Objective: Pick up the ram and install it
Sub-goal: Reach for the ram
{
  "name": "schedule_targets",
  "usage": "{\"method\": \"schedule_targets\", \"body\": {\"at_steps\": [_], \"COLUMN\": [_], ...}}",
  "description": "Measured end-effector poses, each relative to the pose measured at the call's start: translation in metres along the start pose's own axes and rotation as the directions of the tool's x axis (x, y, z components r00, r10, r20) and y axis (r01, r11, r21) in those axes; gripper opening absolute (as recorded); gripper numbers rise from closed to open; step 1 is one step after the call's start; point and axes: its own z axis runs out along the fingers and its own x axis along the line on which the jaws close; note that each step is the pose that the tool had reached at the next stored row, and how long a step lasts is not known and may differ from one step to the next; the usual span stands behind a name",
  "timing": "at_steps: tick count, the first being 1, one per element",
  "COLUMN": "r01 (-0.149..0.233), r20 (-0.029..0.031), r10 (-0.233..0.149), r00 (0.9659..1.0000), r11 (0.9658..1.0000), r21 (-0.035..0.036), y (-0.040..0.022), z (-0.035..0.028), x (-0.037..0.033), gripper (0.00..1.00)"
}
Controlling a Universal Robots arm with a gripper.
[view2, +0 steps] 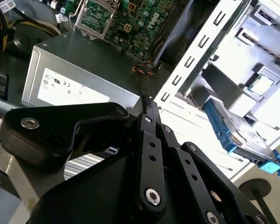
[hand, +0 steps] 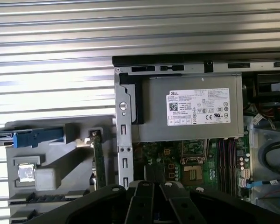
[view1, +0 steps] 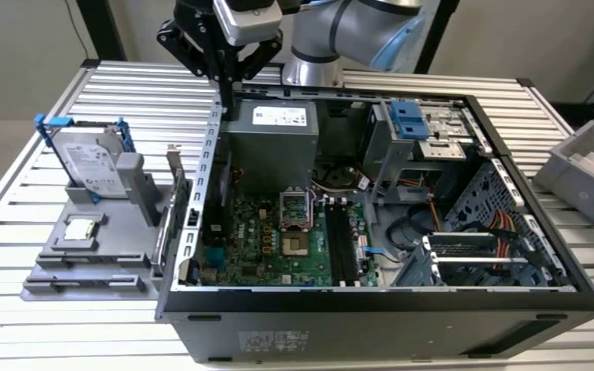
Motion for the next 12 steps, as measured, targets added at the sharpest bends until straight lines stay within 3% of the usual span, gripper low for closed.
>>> {"method": "schedule_targets", "body": {"at_steps": [12], "r01": [0.0], "r20": [-0.0001], "r10": [0.0], "r00": [1.0], "r11": [1.0], "r21": [0.0], "y": [-0.0007], "z": [-0.0002], "x": [0.0097], "gripper": [0.0]}}
